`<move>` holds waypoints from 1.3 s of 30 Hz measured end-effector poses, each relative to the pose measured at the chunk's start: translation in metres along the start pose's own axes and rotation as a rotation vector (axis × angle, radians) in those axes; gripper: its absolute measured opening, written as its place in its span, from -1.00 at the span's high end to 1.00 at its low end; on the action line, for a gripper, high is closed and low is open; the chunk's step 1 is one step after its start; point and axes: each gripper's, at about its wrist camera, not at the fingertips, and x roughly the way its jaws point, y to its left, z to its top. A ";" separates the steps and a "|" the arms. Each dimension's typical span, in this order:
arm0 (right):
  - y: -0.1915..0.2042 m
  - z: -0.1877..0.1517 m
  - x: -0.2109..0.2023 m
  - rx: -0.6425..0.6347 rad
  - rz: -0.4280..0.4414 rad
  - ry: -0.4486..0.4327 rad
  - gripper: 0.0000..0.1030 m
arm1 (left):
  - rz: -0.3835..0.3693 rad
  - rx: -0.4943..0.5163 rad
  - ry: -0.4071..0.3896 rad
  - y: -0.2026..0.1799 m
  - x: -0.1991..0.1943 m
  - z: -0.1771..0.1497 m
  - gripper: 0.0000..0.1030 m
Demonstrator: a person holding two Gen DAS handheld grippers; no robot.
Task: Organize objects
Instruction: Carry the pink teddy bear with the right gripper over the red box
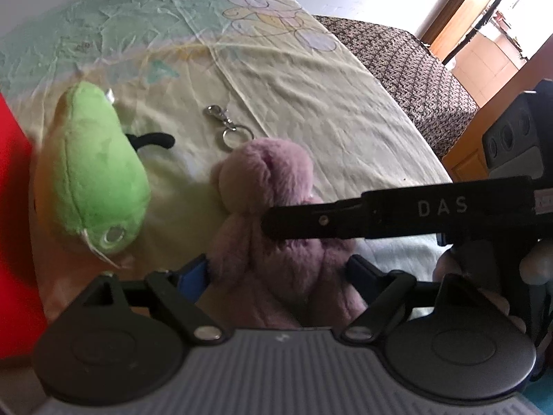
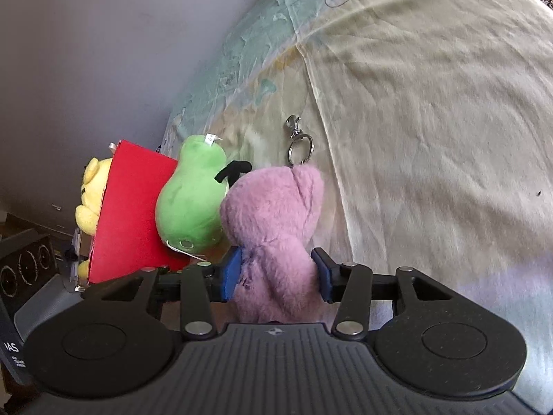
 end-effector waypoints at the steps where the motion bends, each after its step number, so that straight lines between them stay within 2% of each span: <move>1: 0.001 -0.001 0.000 -0.005 -0.001 0.007 0.06 | 0.003 0.003 -0.001 -0.001 0.001 0.000 -0.64; 5: 0.008 -0.007 -0.003 -0.035 0.013 0.034 0.18 | 0.020 0.014 -0.004 -0.004 0.000 -0.001 -0.66; 16: 0.043 -0.024 -0.026 -0.145 0.039 0.005 0.24 | 0.004 0.019 -0.065 -0.010 -0.035 -0.016 -0.66; 28: 0.089 -0.042 -0.043 -0.236 0.156 -0.045 0.27 | 0.058 0.033 -0.194 -0.016 -0.104 -0.040 -0.65; 39: 0.163 -0.055 -0.033 -0.290 0.232 -0.117 0.27 | 0.067 0.051 -0.361 0.021 -0.184 -0.058 -0.66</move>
